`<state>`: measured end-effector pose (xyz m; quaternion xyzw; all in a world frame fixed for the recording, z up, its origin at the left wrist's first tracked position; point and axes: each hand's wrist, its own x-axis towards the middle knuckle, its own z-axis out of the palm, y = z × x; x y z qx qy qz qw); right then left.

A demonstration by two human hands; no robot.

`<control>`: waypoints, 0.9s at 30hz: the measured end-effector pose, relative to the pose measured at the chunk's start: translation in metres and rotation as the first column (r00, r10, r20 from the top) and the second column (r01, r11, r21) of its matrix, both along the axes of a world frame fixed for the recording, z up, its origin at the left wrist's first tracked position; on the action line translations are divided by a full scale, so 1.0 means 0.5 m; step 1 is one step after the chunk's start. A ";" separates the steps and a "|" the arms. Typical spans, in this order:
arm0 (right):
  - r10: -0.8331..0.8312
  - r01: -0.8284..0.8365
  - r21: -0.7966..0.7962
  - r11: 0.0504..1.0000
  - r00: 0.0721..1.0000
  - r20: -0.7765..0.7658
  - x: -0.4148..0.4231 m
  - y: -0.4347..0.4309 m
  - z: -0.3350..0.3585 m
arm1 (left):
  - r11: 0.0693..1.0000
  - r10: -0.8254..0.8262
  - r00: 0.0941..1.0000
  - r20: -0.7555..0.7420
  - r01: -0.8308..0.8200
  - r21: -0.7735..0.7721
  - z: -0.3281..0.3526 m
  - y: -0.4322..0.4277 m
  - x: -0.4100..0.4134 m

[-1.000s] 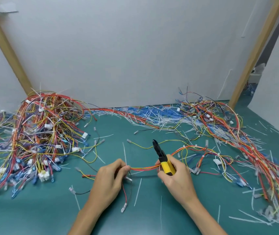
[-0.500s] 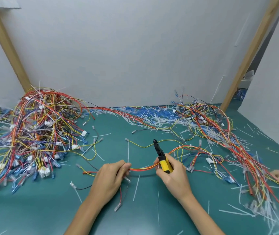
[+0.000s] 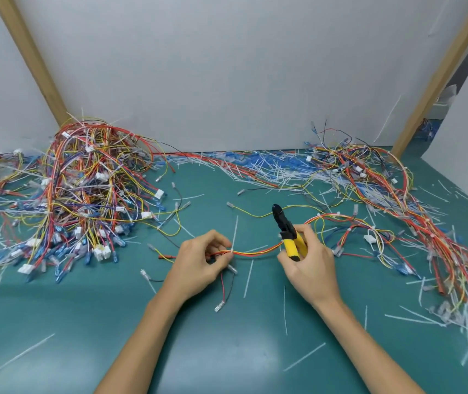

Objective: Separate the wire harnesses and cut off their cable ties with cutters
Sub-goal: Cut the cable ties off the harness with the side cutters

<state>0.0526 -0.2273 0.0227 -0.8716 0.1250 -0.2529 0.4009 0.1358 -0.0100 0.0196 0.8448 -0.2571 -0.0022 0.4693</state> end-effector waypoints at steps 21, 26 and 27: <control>-0.159 0.097 -0.577 0.811 0.986 -0.059 0.001 0.006 -0.005 | 0.996 -0.087 0.990 0.111 0.084 0.027 -0.014 -0.040 0.065; -0.140 0.077 -0.545 0.835 0.987 -0.074 0.000 0.011 0.002 | 0.993 -0.113 0.990 0.085 0.116 -0.036 -0.006 -0.038 0.055; -0.137 0.074 -0.548 0.833 0.988 -0.074 0.000 0.011 0.002 | 0.991 -0.122 0.990 0.076 0.125 -0.042 -0.005 -0.037 0.054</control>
